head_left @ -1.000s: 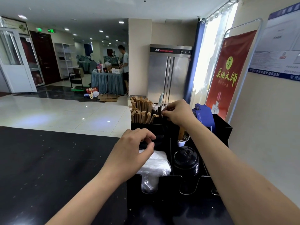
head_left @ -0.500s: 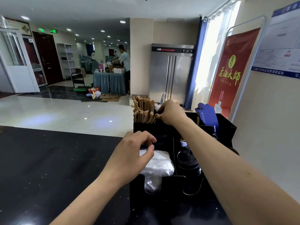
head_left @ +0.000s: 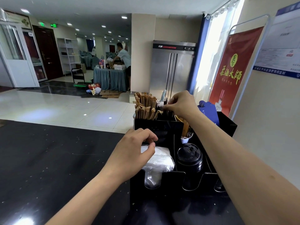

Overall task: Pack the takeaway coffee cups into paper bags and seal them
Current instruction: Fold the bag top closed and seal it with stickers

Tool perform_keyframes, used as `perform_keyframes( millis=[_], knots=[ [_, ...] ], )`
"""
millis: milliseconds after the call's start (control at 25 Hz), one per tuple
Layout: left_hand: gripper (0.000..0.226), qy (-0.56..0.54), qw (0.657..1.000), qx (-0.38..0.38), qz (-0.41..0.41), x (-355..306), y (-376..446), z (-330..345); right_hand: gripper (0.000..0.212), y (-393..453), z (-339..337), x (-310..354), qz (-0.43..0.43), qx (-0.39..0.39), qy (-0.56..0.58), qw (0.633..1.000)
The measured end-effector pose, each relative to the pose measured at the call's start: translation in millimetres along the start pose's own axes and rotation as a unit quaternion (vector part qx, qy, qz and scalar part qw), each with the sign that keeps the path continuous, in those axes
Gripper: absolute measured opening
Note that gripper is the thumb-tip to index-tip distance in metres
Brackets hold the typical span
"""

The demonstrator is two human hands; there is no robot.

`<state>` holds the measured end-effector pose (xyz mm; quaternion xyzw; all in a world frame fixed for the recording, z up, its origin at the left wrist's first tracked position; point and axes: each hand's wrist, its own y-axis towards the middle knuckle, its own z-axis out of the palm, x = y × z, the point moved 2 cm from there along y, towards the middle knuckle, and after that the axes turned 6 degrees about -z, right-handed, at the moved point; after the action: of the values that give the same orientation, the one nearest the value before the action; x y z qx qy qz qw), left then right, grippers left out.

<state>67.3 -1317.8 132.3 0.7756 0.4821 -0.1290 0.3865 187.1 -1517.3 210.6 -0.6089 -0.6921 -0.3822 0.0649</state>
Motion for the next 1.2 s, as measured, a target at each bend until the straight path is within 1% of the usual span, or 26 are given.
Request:
perform_keyframes(
  millis=[40, 160, 200, 400, 480, 560, 680, 800, 960, 1200],
  knots=[
    [0.013, -0.001, 1.0, 0.0, 0.002, -1.8, -0.2, -0.1, 0.025, -0.8, -3.4, -0.3, 0.002, 0.002, 0.015, 1.0],
    [0.012, 0.0, 1.0, -0.004, 0.007, -5.5, -0.8, -1.4, 0.008, -4.4, -8.1, -1.1, 0.027, 0.02, 0.025, 0.999],
    [0.012, 0.0, 1.0, -0.004, 0.007, -6.1, -1.2, -2.0, 0.007, -5.3, -9.3, -1.4, 0.031, 0.019, 0.02, 0.999],
    [0.011, 0.004, 1.0, -0.005, 0.005, -7.9, -2.8, -4.9, 0.014, -5.8, -16.1, 1.6, 0.024, 0.025, 0.002, 0.999],
    [0.012, 0.005, 1.0, -0.005, 0.005, -9.8, -3.3, -5.7, 0.013, -4.6, -19.1, 4.0, 0.012, 0.021, 0.001, 1.0],
    [0.012, 0.007, 1.0, -0.006, 0.007, -12.0, -3.8, -7.0, 0.01, -5.1, -25.6, 7.8, -0.006, -0.004, 0.013, 1.0],
    [0.012, 0.005, 1.0, -0.008, 0.011, -16.9, -5.0, -10.1, 0.011, -8.1, -42.0, 17.3, -0.029, -0.044, 0.043, 0.998],
    [0.012, 0.003, 1.0, -0.014, 0.019, -25.5, -6.7, -14.1, 0.01, -15.3, -61.6, 33.0, -0.046, -0.046, 0.064, 0.996],
    [0.012, 0.001, 0.999, -0.031, 0.034, -43.9, -11.5, -23.4, 0.01, -31.4, -91.9, 57.6, -0.079, -0.058, 0.062, 0.993],
    [0.014, 0.0, 0.997, -0.063, 0.044, -67.7, -27.4, -44.5, 0.008, -82.8, -127.9, 89.0, -0.127, -0.052, 0.086, 0.987]
  ],
)
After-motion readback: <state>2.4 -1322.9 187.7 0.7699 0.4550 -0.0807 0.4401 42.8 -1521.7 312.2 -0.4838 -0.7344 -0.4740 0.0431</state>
